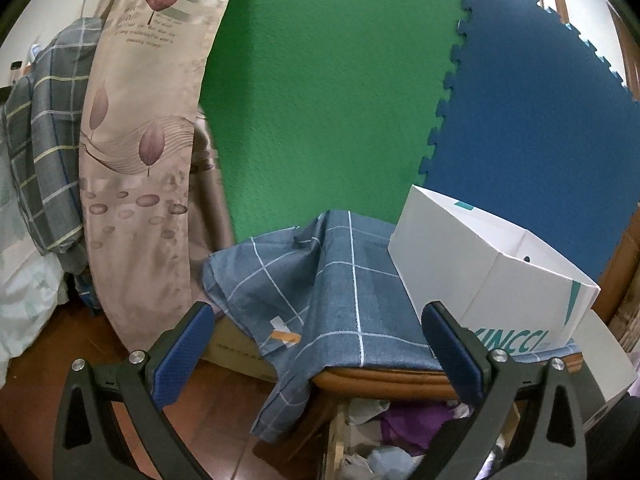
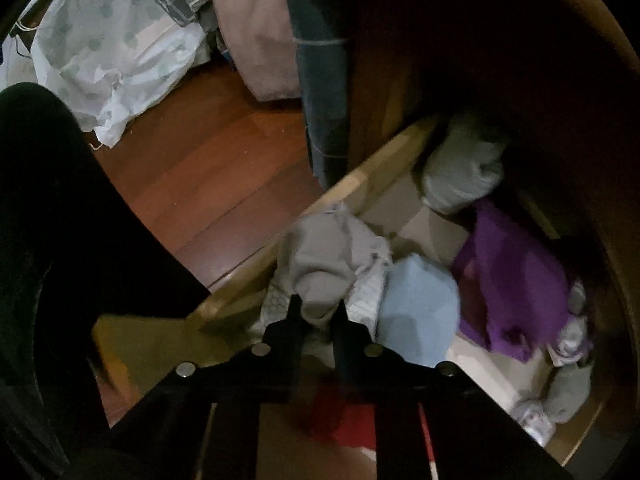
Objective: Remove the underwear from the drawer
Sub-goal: 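Reach the right gripper into the drawer and grasp the grey underwear, then lift the grey underwear out of the drawer with the right gripper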
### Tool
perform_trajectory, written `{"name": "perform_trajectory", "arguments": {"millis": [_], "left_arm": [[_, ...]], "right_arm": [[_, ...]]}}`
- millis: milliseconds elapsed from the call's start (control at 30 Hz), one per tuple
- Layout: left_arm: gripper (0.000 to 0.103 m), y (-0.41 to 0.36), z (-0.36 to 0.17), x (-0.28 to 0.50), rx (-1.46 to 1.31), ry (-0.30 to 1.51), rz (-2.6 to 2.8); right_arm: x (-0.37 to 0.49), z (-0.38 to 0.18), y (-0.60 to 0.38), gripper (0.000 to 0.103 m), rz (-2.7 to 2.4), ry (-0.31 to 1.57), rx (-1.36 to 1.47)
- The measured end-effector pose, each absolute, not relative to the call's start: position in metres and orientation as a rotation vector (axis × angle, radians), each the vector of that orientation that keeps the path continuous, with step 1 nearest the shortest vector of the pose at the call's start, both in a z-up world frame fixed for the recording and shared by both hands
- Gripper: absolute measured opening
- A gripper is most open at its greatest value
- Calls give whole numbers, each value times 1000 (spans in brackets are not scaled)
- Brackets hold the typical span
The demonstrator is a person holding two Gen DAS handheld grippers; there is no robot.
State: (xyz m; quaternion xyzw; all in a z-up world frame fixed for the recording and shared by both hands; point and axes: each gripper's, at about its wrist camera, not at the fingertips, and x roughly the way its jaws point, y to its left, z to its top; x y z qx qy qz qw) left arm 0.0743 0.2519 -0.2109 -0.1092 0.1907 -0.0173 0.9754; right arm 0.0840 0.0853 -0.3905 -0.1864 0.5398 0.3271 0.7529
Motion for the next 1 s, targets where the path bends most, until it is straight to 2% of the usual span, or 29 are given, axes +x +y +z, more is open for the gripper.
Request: {"name": "perform_trajectory", "arguments": {"millis": [433,667,1000], "left_arm": [[103,246,-212,79,-200,404,-28],[103,241,-213,84,-178,428,-25],[103,229,-217,88,-114,463,-14]], "right_arm": [[65,-307,-37,9,532,1028,-162],[65,-311,-103,9,369,1050,-75],[44,-309,-139,9,269,1040,-50]]}}
